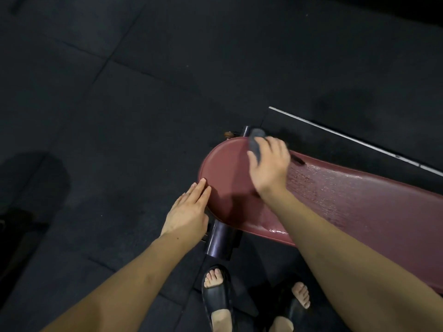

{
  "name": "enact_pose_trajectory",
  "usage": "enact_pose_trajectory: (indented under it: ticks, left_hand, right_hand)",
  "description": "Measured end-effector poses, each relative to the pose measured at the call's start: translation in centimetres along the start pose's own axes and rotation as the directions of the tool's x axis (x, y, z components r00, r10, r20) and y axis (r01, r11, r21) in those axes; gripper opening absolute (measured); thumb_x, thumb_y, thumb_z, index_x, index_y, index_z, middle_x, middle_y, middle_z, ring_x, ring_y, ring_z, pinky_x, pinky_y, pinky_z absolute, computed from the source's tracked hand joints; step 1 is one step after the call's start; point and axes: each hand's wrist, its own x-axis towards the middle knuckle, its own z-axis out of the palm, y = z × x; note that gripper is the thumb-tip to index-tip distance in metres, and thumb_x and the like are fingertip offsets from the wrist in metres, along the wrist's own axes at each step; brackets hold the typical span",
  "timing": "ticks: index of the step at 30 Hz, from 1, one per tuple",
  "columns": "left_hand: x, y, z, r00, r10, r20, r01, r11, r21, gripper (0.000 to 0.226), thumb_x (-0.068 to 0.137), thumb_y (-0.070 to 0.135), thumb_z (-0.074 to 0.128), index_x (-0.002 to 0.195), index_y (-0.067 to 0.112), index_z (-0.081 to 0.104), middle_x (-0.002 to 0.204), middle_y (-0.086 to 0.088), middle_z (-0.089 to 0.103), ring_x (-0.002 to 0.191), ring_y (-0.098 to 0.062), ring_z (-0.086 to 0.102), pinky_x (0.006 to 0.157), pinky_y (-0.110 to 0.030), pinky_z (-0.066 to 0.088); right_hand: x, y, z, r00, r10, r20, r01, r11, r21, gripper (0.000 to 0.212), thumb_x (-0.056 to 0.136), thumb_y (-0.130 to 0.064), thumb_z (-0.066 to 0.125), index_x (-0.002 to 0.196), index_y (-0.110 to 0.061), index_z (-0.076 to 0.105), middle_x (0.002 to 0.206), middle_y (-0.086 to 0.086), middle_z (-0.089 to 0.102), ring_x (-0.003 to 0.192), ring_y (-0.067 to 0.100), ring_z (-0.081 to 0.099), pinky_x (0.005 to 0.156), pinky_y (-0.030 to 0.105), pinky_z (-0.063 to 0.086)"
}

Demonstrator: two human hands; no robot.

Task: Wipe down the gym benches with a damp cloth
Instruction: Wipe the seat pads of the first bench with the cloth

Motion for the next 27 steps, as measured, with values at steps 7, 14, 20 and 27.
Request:
enact_pose_trajectory:
  ticks: [7, 14, 20, 27]
  left_hand:
    - [-2.3, -1.3, -0.6, 0.979, -0.201, -0.010, 0.200, 0.977, -0.075, 0.067, 0.098, 0.015, 0.043, 0.162, 0.020, 0.022, 0.170, 0.002, 0.019, 0.157, -0.014, 0.013, 0.127, -0.034, 0.016]
    - [-3.8, 0.6, 0.2, 0.996, -0.089, -0.013, 0.088, 0.994, -0.058, 0.067, 0.101, 0.015, 0.042, 0.163, 0.022, 0.017, 0.171, 0.003, 0.011, 0.158, -0.016, 0.009, 0.127, -0.041, 0.019]
    - [-2.9, 2.8, 1.1, 1.000, 0.006, -0.002, -0.006, 1.000, -0.027, 0.063, 0.104, 0.020, 0.039, 0.163, 0.022, 0.017, 0.172, 0.004, 0.005, 0.158, -0.013, 0.002, 0.128, -0.039, 0.016]
    - [-3.4, 3.5, 1.3, 1.000, 0.010, -0.008, -0.010, 1.000, 0.025, 0.065, 0.100, 0.018, 0.044, 0.162, 0.019, 0.025, 0.171, 0.000, 0.012, 0.158, -0.017, 0.007, 0.128, -0.040, 0.014]
  right_hand:
    - [-7.5, -4.1, 0.4, 0.855, -0.485, 0.183, 0.471, 0.874, 0.115, 0.040, 0.094, -0.028, 0.062, 0.132, -0.016, 0.066, 0.138, 0.010, 0.060, 0.139, 0.037, 0.048, 0.116, 0.057, 0.036]
    - [-14.4, 4.4, -3.2, 0.838, -0.506, 0.203, 0.484, 0.862, 0.150, 0.040, 0.092, -0.017, 0.072, 0.132, -0.015, 0.070, 0.141, 0.012, 0.061, 0.142, 0.038, 0.048, 0.113, 0.058, 0.040]
    - [-16.6, 5.4, -4.3, 0.999, -0.031, 0.011, 0.031, 0.999, 0.039, 0.035, 0.097, -0.022, 0.071, 0.130, -0.011, 0.070, 0.137, 0.014, 0.062, 0.141, 0.039, 0.046, 0.114, 0.062, 0.038]
    - [-13.5, 1.4, -1.7, 0.937, -0.336, 0.099, 0.330, 0.941, 0.073, 0.041, 0.098, -0.029, 0.063, 0.137, -0.016, 0.065, 0.141, 0.011, 0.059, 0.143, 0.037, 0.046, 0.119, 0.054, 0.034]
